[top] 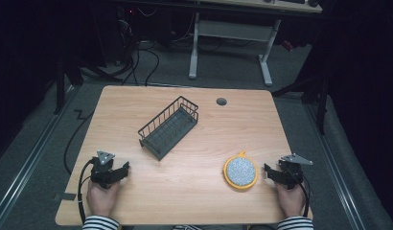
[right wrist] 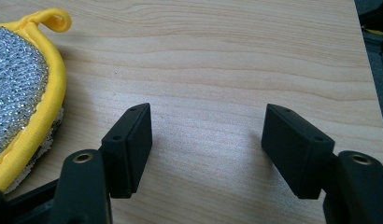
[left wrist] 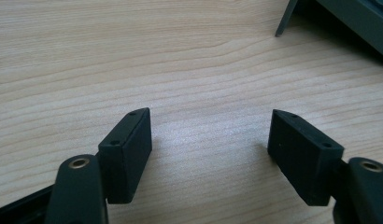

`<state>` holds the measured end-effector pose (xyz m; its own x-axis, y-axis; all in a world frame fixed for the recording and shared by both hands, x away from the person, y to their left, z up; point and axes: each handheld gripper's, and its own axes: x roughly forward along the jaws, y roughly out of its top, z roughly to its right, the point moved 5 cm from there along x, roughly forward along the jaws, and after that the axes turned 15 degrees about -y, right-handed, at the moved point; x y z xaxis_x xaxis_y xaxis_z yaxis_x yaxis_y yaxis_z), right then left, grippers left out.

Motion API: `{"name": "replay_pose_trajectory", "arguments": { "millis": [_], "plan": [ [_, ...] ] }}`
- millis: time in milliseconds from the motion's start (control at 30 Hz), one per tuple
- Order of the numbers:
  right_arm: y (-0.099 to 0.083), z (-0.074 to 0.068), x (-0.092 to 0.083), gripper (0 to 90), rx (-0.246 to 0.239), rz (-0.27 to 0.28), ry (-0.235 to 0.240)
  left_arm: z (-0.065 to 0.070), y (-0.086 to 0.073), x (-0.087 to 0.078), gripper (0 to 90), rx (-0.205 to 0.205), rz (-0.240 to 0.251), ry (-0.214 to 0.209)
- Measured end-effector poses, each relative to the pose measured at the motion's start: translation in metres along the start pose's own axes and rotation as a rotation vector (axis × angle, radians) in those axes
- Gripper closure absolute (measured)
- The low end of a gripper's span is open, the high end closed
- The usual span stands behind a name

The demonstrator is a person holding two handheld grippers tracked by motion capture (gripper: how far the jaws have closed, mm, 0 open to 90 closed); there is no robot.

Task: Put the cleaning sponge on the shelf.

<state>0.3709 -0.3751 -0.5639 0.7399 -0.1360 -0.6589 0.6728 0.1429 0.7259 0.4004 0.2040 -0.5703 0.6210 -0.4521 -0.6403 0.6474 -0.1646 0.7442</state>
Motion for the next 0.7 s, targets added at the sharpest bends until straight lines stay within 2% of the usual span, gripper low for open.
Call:
{"name": "replay_pose_trajectory", "arguments": {
  "millis": [333, 700],
  "plan": [
    [-0.0004, -0.0009, -0.0008, 33.2, 0.003, -0.004, 0.002, 0.0009, 0.0000, 0.0006, 27.1, 0.010, -0.010, -0.012],
    [-0.0004, -0.0009, -0.0008, 33.1, 0.002, -0.004, 0.002, 0.0001, 0.0008, 0.0000, 29.4, -0.006, -0.008, -0.010]
  ]
}}
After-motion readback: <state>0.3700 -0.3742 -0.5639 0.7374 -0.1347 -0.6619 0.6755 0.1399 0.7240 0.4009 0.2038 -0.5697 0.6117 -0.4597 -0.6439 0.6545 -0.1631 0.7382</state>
